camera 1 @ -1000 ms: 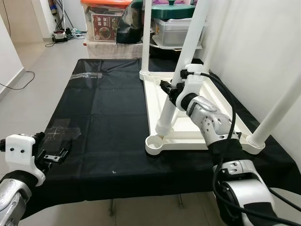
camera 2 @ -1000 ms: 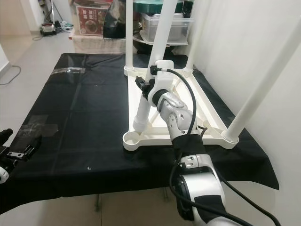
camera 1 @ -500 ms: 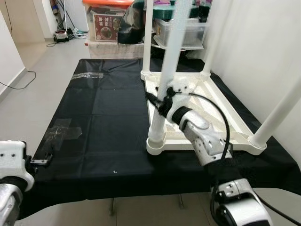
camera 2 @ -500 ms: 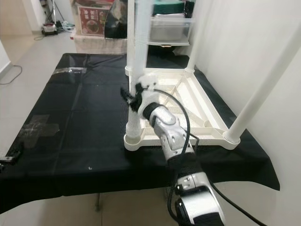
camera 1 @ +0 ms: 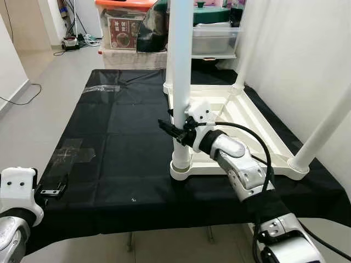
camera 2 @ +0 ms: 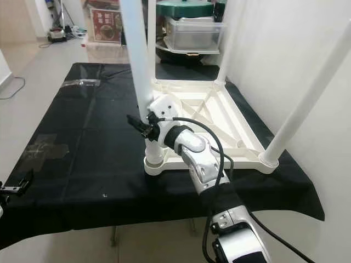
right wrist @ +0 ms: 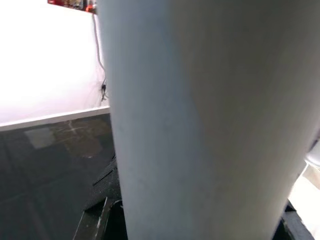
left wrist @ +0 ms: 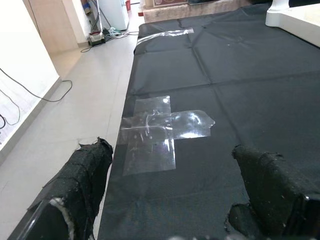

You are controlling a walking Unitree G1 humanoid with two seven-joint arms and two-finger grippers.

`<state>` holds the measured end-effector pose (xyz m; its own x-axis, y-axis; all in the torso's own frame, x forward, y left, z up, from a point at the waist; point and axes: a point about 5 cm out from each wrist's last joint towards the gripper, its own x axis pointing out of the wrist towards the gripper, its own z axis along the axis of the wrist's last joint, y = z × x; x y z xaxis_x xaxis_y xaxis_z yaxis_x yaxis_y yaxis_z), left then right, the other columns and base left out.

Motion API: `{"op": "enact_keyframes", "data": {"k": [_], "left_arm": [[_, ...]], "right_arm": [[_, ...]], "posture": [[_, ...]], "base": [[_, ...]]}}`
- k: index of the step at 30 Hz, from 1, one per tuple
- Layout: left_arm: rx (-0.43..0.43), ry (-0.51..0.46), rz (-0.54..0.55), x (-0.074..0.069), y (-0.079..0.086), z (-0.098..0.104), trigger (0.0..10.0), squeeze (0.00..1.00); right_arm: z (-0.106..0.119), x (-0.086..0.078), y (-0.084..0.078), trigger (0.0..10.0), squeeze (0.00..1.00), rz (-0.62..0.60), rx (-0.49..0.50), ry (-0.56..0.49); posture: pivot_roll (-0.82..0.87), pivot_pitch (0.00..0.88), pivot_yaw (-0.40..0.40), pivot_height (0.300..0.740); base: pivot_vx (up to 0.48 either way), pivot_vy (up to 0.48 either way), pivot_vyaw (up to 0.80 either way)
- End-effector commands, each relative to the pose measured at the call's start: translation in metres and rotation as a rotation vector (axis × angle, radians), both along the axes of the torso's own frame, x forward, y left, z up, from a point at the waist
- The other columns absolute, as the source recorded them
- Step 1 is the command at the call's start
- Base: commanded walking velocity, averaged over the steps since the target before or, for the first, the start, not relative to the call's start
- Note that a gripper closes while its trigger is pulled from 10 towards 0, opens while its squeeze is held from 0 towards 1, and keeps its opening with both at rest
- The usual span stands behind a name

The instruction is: Building children table

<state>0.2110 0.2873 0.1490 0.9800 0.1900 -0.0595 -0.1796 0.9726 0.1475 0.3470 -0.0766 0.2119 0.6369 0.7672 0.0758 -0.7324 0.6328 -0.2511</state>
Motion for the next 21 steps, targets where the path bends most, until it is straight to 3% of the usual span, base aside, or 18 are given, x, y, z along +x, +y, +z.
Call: {"op": "enact_keyframes", "data": {"k": [1, 12, 21], "left_arm": [[-0.005, 0.004, -0.011, 0.002, -0.002, -0.003, 10.0, 0.00], [-0.020, 0.015, -0.040, 0.003, -0.005, -0.005, 10.0, 0.00], [-0.030, 0.017, -0.048, 0.003, -0.007, -0.007, 10.0, 0.00]], "right_arm": [[-0.004, -0.004, 0.003, 0.0, 0.00, 0.036, -0.026, -0.003], [-0.013, -0.006, 0.003, 0.0, 0.00, 0.123, -0.109, -0.004], [-0.023, -0.008, 0.009, 0.0, 0.00, 0.222, -0.058, 0.102]], "posture": [[0.10, 0.000, -0.065, 0.740], [0.10, 0.000, -0.072, 0.740], [0.11, 0.000, -0.077, 0.740]], "base": [[0.000, 0.000, 0.00], [0.000, 0.000, 0.00], [0.000, 0.000, 0.00]]}}
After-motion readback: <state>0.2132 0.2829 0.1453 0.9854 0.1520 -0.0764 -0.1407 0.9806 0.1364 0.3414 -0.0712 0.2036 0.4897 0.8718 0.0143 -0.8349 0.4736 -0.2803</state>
